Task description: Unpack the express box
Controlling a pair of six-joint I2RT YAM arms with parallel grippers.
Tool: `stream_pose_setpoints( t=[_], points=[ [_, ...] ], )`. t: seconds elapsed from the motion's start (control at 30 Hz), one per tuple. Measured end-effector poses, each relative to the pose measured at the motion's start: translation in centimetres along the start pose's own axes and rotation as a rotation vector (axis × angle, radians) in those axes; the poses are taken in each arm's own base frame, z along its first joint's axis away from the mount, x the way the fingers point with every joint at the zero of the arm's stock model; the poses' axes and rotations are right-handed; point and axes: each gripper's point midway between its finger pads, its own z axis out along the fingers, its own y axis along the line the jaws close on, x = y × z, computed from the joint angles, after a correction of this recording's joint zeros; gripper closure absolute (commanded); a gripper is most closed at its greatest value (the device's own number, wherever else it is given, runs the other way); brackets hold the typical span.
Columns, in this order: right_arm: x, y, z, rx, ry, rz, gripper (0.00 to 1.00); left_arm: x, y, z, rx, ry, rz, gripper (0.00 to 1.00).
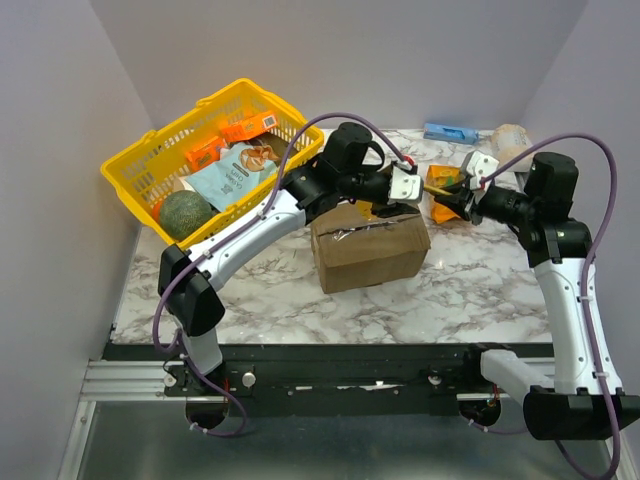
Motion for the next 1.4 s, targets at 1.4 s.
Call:
stream_pose_setpoints(
  t=[1.4],
  points=[
    [-0.1, 1.3, -0.1, -0.021, 0.024, -0.106, 1.00, -0.9, -1.1, 0.2, -0.147, -0.015, 0.025, 0.45]
  ],
)
